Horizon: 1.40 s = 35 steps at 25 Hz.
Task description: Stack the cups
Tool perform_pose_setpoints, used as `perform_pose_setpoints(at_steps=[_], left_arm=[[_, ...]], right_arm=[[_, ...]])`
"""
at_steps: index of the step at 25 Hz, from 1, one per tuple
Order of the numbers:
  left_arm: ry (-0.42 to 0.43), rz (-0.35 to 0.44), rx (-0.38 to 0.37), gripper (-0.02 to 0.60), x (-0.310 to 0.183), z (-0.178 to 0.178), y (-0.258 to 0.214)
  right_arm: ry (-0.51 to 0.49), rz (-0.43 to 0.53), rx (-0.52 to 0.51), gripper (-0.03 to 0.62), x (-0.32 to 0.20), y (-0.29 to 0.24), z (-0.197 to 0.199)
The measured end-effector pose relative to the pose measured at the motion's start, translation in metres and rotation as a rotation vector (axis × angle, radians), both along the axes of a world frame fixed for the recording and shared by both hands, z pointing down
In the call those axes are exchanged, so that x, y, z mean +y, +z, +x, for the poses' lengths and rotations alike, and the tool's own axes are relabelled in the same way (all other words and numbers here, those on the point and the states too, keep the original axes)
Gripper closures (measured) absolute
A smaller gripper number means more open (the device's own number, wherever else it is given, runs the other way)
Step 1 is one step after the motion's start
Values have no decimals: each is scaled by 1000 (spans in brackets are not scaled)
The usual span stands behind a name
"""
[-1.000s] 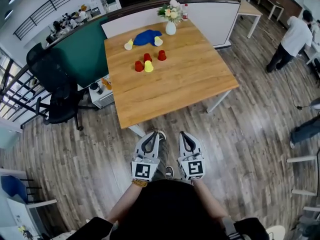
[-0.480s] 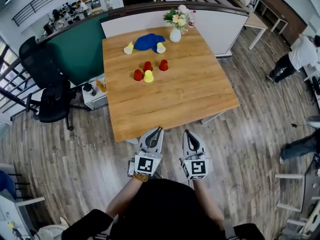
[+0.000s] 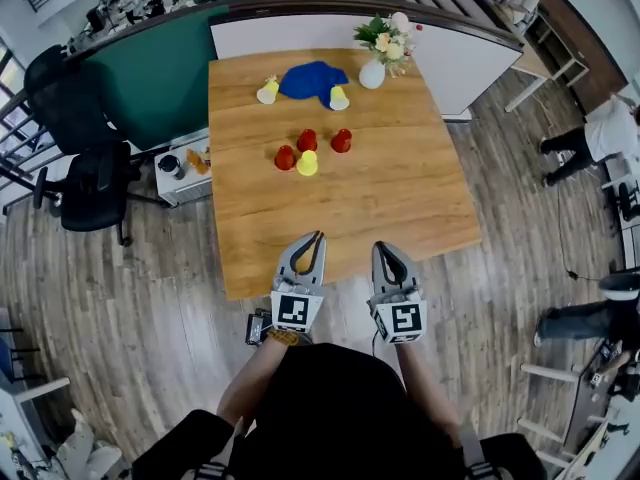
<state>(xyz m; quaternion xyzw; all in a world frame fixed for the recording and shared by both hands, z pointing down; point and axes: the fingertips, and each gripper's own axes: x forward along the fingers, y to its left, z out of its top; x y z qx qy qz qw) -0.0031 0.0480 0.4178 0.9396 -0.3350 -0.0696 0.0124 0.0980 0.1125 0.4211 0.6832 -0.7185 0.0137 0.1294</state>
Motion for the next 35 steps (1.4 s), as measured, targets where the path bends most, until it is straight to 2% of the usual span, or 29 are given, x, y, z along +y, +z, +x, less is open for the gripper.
perform_pose_setpoints(at_steps=[5,8,12,21,26,29,32,35], left_arm=[[-61,-15,61,549,-50,-2,1],[-80,-30,62,549,-75,-9,10],[-107,-14,30,549,-105,-18,19],[-148,-22,-44,548,-123,-35,37],[-175,29,-100,548,-122,-35,38],[-192,30,-117,548,-124,-32,39],[-182,60,-180,548,-128,-26,42],[-192,30,-235,546,-140,-20,56]], right_arm=[[-59,-23,42,571,-57,-6,4],[-84,-27,56,565,-87,-5,3],[-95,-41,60,556,-114,3,9],[-156,-109,41,506,-156,31,15],[-210,-157,-36,496,-193,66,18],[-238,-203,-94,487,-223,99,18],[-271,-249,-136,480,-256,126,21],[-308,-295,-152,465,-286,149,30]])
